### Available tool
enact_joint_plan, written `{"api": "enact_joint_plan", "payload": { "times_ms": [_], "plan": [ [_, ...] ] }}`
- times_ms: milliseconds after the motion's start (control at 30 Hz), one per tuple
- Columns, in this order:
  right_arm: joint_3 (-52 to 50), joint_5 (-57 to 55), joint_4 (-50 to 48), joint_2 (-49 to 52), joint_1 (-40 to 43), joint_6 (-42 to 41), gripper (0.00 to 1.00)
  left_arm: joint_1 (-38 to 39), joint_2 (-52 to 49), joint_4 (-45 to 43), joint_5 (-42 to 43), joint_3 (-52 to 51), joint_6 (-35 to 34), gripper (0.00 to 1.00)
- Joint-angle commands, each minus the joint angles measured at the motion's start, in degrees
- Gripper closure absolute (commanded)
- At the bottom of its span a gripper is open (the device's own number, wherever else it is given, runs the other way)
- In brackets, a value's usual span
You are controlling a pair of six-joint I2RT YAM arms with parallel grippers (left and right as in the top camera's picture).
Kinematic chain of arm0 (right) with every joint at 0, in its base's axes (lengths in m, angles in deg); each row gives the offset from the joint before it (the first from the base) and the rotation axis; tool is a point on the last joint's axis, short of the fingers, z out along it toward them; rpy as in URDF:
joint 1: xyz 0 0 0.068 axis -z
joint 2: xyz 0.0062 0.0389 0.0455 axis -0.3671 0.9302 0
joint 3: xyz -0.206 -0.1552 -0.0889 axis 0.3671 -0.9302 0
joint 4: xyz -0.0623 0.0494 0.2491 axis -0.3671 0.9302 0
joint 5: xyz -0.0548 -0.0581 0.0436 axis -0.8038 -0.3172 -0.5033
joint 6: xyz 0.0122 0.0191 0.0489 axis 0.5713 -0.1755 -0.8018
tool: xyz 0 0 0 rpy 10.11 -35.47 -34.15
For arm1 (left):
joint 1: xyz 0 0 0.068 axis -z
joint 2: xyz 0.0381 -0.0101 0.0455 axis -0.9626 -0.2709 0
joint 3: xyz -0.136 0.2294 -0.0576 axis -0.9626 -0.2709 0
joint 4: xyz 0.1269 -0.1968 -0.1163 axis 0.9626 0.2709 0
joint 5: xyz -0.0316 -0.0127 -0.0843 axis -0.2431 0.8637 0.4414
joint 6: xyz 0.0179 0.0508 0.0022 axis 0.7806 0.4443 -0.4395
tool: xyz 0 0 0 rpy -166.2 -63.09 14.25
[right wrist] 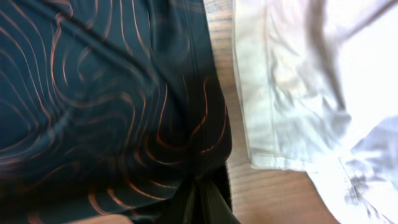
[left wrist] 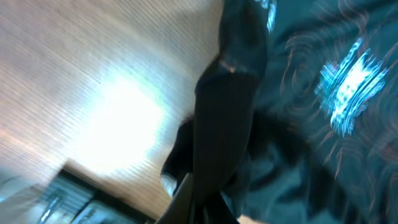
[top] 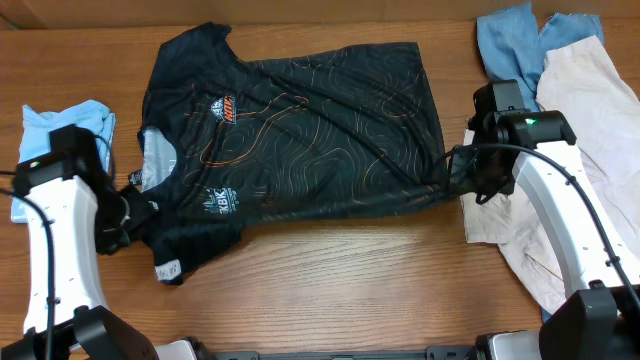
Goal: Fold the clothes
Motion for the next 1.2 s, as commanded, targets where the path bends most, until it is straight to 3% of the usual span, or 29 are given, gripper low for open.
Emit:
{"api": "enact_joint_plan", "payload": {
  "times_ms": [0, 433, 733, 1033, 1167],
  "plan": [
    [-0.1, -0.3, -4.9, 0.3, 0.2, 0.2, 0.96, -3.9, 0.7, -5.2, 3.1, -0.4, -2.9, 0.96],
    [-0.1, -0.2, -19.8, 7.7, 0.2, 4.8, 0.96, -1.7, -0.5, -22.3, 6.2, -0.4, -1.9, 0.96],
    [-0.1, -0.1, -26.2, 12.0, 0.2, 4.8, 0.96, 0.6, -0.5, -30.2, 6.1, -0.4, -1.6, 0.89],
    [-0.1, -0.1, -30.7, 12.7, 0.2, 4.8, 0.96, 2.3, -0.5, -31.2, 5.6, -0.4, -1.6, 0.89],
    [-0.1, -0.2, -33.2, 12.8, 0.2, 4.8, 0.96, 2.3, -0.5, -27.8, 5.6, -0.4, -1.6, 0.91]
  ]
}}
